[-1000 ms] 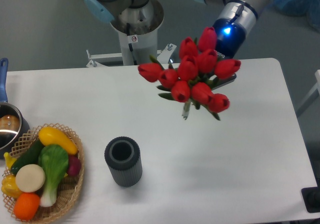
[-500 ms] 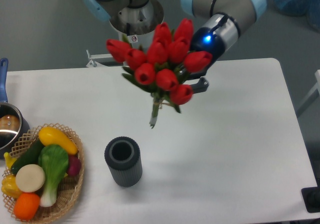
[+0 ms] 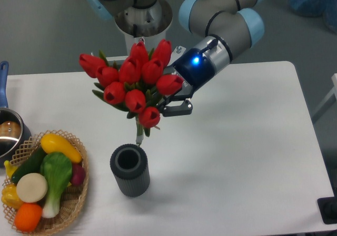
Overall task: Insert the flowers into the vase
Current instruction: 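Lower the tulip stems into the opening of the grey vase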
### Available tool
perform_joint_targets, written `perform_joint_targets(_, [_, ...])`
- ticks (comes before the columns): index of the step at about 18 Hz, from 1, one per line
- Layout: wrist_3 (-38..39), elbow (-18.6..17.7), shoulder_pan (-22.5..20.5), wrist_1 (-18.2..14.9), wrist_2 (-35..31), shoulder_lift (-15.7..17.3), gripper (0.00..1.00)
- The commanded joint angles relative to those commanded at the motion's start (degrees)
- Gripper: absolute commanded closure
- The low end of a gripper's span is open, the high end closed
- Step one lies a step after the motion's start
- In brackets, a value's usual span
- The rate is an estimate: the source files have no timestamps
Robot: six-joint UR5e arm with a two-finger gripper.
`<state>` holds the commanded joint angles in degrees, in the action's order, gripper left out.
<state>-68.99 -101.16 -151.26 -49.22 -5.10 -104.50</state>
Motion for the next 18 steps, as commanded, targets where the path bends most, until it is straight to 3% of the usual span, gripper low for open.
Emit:
perform_joint_targets(5, [-0.5,2.3,1.1,0.0,0.0,-2.6,0.97])
perform_joint_targets(18, [-0.5,2.3,1.8,-0.1,-0.4,-4.8,0.96])
